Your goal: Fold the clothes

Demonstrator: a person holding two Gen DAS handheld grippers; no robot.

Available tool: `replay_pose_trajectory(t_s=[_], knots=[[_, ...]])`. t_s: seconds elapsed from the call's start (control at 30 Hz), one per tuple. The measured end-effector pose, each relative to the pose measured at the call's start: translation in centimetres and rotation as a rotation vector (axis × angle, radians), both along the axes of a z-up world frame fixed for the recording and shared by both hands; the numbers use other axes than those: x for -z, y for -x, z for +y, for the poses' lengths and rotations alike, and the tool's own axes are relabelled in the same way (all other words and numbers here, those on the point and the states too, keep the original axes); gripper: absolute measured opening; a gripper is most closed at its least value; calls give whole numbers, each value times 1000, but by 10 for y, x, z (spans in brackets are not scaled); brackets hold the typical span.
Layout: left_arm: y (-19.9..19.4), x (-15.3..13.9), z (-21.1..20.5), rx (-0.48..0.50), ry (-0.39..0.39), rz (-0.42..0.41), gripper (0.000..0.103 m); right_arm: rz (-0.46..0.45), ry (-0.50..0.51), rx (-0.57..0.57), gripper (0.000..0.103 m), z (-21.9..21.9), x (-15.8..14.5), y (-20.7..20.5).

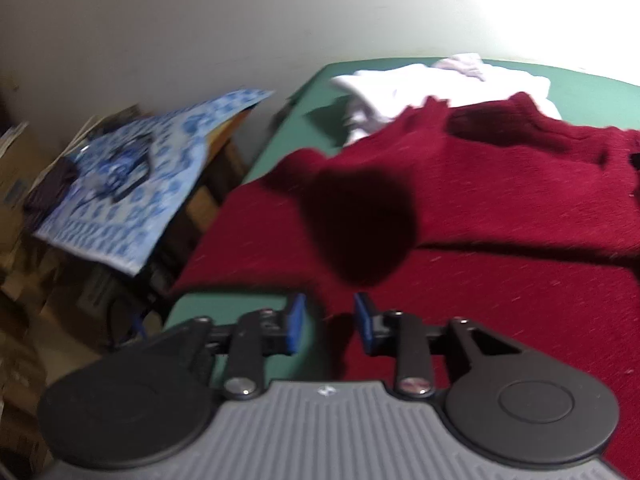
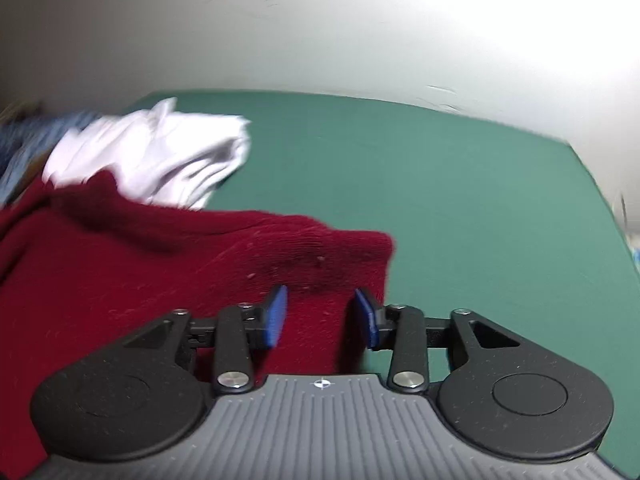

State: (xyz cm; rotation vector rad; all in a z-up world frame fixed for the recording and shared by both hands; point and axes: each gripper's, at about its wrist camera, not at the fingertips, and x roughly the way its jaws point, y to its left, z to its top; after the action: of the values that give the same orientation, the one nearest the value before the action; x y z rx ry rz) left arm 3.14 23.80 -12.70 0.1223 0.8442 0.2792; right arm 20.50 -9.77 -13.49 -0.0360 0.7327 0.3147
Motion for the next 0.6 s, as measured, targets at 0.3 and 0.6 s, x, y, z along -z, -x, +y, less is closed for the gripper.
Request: replay_pose_trajectory(t_s=[0.3, 0.6], knots=[[0, -5, -20, 170, 185, -57, 35, 68, -331, -261, 43, 57, -59, 30], [30, -2, -46, 341, 137, -87, 55, 344, -407, -211, 51, 180, -44, -9]])
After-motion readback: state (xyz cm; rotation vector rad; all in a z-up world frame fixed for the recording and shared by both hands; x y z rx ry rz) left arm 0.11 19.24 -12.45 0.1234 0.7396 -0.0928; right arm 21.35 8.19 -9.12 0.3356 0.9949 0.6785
